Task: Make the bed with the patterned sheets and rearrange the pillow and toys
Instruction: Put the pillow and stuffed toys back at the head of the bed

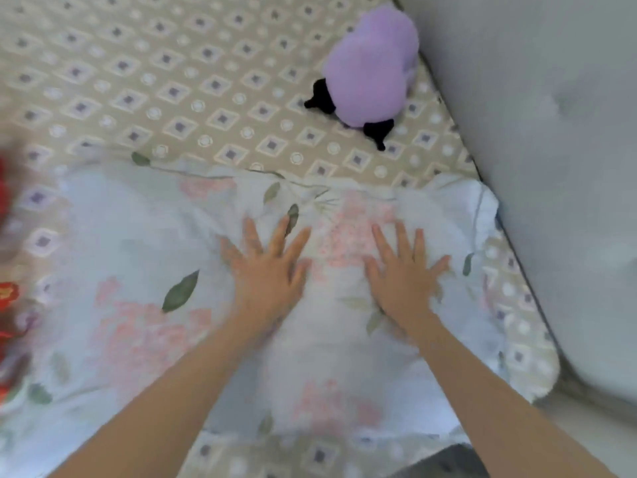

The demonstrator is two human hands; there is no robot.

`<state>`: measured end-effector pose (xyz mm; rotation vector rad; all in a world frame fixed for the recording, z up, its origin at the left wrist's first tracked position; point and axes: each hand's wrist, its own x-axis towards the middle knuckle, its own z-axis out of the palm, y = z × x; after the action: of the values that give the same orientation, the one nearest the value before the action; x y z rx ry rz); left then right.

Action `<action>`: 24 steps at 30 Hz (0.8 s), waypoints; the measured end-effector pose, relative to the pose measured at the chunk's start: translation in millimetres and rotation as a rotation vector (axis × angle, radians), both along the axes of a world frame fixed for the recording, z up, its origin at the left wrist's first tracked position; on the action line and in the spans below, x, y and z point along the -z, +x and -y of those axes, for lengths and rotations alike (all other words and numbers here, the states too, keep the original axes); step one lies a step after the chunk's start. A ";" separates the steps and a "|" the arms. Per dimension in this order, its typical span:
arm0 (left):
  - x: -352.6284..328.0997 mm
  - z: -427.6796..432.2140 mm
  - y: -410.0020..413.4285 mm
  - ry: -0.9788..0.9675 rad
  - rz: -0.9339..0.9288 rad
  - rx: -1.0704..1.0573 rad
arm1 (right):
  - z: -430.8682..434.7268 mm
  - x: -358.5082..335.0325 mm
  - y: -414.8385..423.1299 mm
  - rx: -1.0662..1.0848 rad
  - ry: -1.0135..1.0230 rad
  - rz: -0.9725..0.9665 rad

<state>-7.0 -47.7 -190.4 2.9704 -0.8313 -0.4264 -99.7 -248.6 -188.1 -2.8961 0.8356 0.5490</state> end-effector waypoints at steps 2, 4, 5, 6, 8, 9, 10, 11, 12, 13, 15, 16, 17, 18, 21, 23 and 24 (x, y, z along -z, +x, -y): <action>-21.6 -20.5 14.6 -0.026 0.162 0.040 | -14.6 -15.5 0.5 -0.085 -0.070 0.158; -29.6 -58.9 12.7 -0.007 0.257 -0.015 | -43.6 -20.8 -12.5 -0.173 -0.037 0.269; -30.8 -76.5 3.9 0.010 0.212 -0.050 | -57.9 -19.1 -24.5 -0.188 -0.003 0.257; -30.8 -93.4 -4.7 0.039 0.133 -0.088 | -73.2 -14.1 -32.5 -0.184 0.039 0.192; -22.5 -116.0 -18.5 0.127 -0.058 -0.138 | -91.9 1.5 -47.3 -0.197 0.054 0.024; -19.6 -118.5 -19.1 0.148 -0.112 -0.166 | -93.9 6.7 -47.9 -0.187 0.056 -0.006; -17.8 -116.4 -14.3 0.142 -0.121 -0.194 | -92.9 8.7 -41.7 -0.166 0.051 -0.018; -18.1 -113.9 -8.2 0.121 -0.110 -0.210 | -91.7 6.7 -32.5 -0.145 0.055 -0.028; -21.3 -110.0 -3.8 0.093 -0.099 -0.214 | -89.9 1.0 -23.2 -0.136 0.056 -0.020; -26.6 -108.9 -1.1 0.071 -0.086 -0.214 | -89.7 -6.2 -14.5 -0.145 0.059 0.019; -38.2 -111.1 5.5 0.039 -0.051 -0.222 | -89.7 -21.7 7.7 -0.214 0.073 0.143; -44.2 -113.9 9.8 0.029 -0.034 -0.231 | -89.9 -28.0 22.5 -0.259 0.083 0.177; -49.2 -116.7 16.3 0.020 -0.008 -0.234 | -89.7 -32.7 41.2 -0.308 0.083 0.180; -54.1 -119.4 24.2 0.014 0.022 -0.237 | -89.7 -36.1 62.2 -0.356 0.074 0.167; -66.0 -131.0 49.1 -0.036 0.108 -0.268 | -86.4 -38.4 128.7 -0.419 0.052 0.055; -72.1 -137.6 58.7 -0.055 0.142 -0.286 | -77.6 -37.0 159.2 -0.399 0.088 -0.070; -75.3 -140.8 60.6 -0.051 0.148 -0.293 | -74.2 -37.2 168.8 -0.376 0.146 -0.142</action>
<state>53.6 93.2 -115.0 3.0347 -0.3943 -0.1722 69.1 -174.5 -150.9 -2.9119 0.2423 0.8153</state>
